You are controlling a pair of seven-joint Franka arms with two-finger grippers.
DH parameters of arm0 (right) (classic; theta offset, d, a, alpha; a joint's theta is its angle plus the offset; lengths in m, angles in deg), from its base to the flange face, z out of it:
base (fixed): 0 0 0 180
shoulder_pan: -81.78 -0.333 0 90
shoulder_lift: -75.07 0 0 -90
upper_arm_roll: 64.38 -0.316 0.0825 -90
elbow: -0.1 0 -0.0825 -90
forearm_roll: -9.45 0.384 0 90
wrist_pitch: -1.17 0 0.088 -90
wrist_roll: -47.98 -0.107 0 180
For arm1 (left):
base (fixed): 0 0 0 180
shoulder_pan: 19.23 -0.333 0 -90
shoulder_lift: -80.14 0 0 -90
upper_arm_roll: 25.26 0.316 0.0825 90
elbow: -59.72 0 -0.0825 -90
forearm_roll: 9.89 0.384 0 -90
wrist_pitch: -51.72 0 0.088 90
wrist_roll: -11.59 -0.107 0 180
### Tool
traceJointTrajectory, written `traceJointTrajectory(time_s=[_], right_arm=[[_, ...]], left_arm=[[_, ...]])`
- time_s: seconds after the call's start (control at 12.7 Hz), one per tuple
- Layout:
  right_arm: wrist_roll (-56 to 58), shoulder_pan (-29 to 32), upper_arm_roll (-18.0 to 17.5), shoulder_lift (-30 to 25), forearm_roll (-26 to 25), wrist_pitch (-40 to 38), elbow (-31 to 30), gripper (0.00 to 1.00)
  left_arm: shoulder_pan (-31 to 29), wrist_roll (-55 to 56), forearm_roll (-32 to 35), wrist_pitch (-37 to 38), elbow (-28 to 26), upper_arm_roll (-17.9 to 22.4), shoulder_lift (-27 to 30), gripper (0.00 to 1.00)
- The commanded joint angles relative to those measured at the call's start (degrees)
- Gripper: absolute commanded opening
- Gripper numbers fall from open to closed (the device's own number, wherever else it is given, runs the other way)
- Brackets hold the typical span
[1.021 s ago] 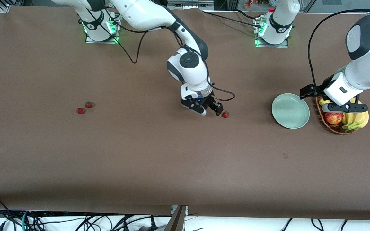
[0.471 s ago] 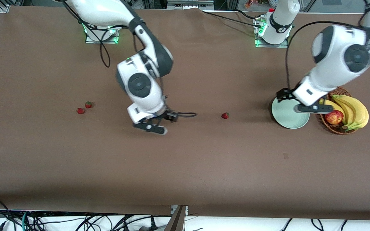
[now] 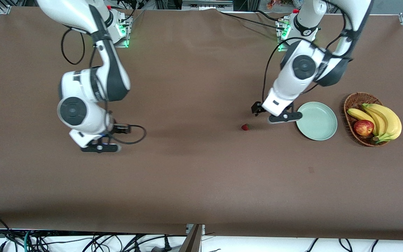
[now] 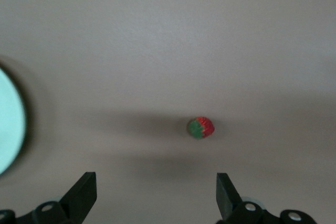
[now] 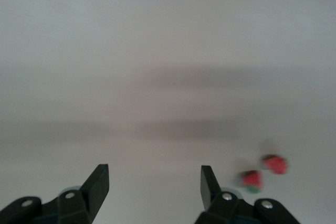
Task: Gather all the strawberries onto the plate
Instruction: 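Grasp the middle strawberry with the left gripper while the right gripper grasps another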
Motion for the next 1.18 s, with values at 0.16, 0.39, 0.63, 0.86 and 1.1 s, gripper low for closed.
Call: traceJointTrajectory(time_s=[0.16, 0.39, 0.63, 0.86, 1.1], right_arm=[[10.41, -0.95, 7.21, -9.98, 0.65, 14.95, -25.57, 0.79], [11.40, -0.78, 8.02, -10.87, 0.74, 25.34, -35.17, 0.78], [11.49, -0.08, 8.02, -9.46, 1.27, 27.90, -36.42, 0.79], [11.66, 0.01, 7.93, -7.62, 3.55, 29.40, -36.42, 0.77], [16.21, 0.01, 7.84, -5.42, 8.98, 30.36, -36.42, 0.70]], left_arm=[[0.48, 22.28, 17.39, -8.42, 5.17, -2.08, -14.55, 1.00], [1.18, 23.19, 17.41, -8.33, 9.75, -2.08, -19.76, 1.00], [1.18, 23.19, 17.41, -8.33, 9.67, -2.08, -20.21, 0.91], [1.18, 23.88, 17.23, -7.80, 9.24, -2.26, -19.95, 0.49], [1.18, 24.94, 17.23, -7.63, 9.06, -2.34, -19.68, 0.29]])
